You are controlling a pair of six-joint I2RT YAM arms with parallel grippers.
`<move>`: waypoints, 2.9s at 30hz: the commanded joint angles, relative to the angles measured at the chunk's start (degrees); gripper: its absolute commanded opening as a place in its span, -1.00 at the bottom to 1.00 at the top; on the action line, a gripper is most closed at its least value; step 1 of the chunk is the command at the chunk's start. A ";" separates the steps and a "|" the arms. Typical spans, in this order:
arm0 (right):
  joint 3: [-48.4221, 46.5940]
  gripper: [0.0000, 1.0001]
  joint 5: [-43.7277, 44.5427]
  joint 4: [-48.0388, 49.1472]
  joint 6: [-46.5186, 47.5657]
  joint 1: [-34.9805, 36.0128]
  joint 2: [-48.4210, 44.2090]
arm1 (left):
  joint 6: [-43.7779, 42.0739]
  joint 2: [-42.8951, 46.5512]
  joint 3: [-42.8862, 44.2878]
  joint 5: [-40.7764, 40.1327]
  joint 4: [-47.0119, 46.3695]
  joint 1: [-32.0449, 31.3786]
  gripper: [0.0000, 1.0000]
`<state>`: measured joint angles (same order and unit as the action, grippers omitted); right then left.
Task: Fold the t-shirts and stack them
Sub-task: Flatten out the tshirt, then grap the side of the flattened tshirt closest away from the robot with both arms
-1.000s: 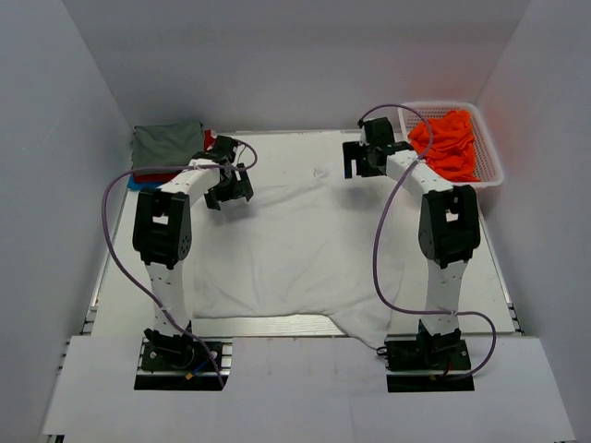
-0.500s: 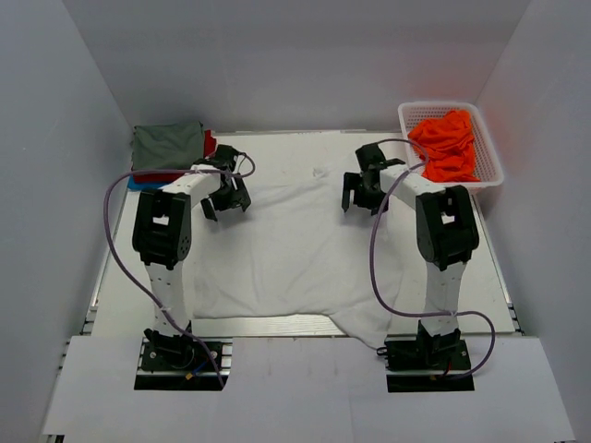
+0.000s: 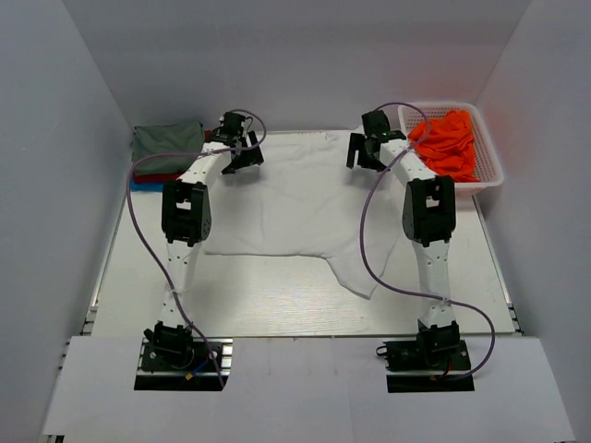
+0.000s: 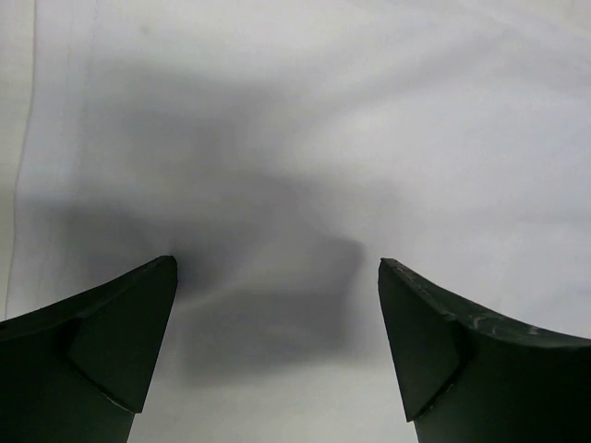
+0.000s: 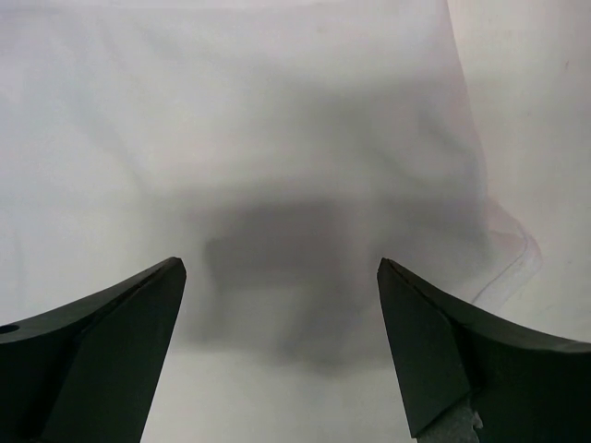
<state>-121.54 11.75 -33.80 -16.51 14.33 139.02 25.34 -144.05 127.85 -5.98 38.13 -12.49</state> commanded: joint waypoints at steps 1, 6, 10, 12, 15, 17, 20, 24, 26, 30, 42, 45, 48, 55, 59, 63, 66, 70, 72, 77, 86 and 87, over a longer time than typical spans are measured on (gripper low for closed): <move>0.77 0.81 -4.10 6.91 7.62 1.05 -10.77 | -1.96 7.62 -2.51 3.34 -0.86 0.01 1.00; 5.05 0.81 -6.38 4.01 9.93 4.38 -20.01 | -1.96 19.75 -6.82 1.33 3.17 -0.51 1.00; 22.34 0.81 -5.77 4.18 4.83 6.41 -33.16 | 3.29 34.06 -23.92 -3.60 6.69 -1.04 1.00; 35.04 0.81 -5.77 4.71 -1.32 7.03 -36.87 | 10.20 43.35 -37.41 -3.60 8.27 0.62 1.00; 48.34 0.81 -6.21 4.72 -5.10 8.26 -47.58 | 17.17 52.00 -55.17 -6.50 8.98 1.94 1.00; 52.08 0.81 -5.60 2.52 -7.82 9.22 -51.46 | 19.56 57.70 -61.90 -5.80 8.46 3.08 1.00; 61.65 0.81 -6.30 -1.17 -10.82 11.07 -57.34 | 21.94 60.37 -70.44 -3.79 6.09 4.84 1.00; 67.30 0.81 -3.76 -3.73 -12.75 12.21 -62.18 | 22.65 60.90 -75.64 -0.36 -3.12 6.43 1.00; 68.79 0.81 -3.31 -3.91 -13.28 12.65 -64.30 | 21.41 59.85 -76.44 1.31 -5.43 7.04 0.86; 67.40 0.81 0.73 -7.59 -14.16 12.57 -65.81 | 20.80 56.77 -78.18 0.79 -4.20 8.27 0.55; 73.97 0.81 -6.28 -11.21 -20.13 14.67 -70.73 | 20.62 51.15 -80.39 4.57 -7.63 8.98 -1.00; 75.92 0.81 -9.90 -7.52 -20.58 16.17 -68.98 | 20.62 51.76 -80.39 5.27 -7.02 8.98 -1.00; 76.27 0.75 -11.13 -3.65 -19.09 17.31 -66.08 | 20.62 51.76 -80.39 5.88 -6.23 8.98 -1.00; 79.17 0.61 -14.21 -0.22 -18.38 17.93 -60.97 | 20.62 52.91 -80.39 5.89 -5.70 8.98 -1.00; 81.89 0.55 -13.59 -0.04 -18.91 17.84 -60.01 | 20.62 53.52 -80.92 5.89 -5.17 8.98 -1.00; 83.04 0.51 -13.59 0.05 -19.35 18.10 -60.44 | 20.62 53.52 -80.92 6.42 -5.17 8.37 -1.00; 84.71 0.33 -13.24 0.58 -19.44 18.37 -60.27 | 20.62 53.52 -81.44 6.42 -5.17 7.83 -1.00; 84.80 -1.00 -13.24 0.49 -20.13 18.63 -60.79 | 21.15 55.62 -82.05 6.42 -3.86 7.83 -1.00; 85.06 -1.00 -13.24 -1.51 -20.66 18.81 -62.72 | 21.15 57.73 -82.76 6.42 -2.80 7.83 -1.00; 88.12 -1.00 -17.71 -7.07 -24.70 18.98 -71.24 | 21.94 62.04 -86.26 6.06 3.35 7.83 -1.00; 83.84 -1.00 -21.42 -14.44 -22.61 18.81 -76.10 | 23.08 65.47 -85.25 5.28 9.50 7.83 -1.00; 81.74 -1.00 -20.46 -15.15 -21.90 18.63 -75.31 | 23.08 65.47 -84.09 4.75 11.42 7.83 -1.00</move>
<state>-33.85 -8.71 -44.93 -39.92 33.12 62.89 47.92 -79.44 40.42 0.62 44.71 -4.36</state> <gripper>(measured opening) 0.012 0.017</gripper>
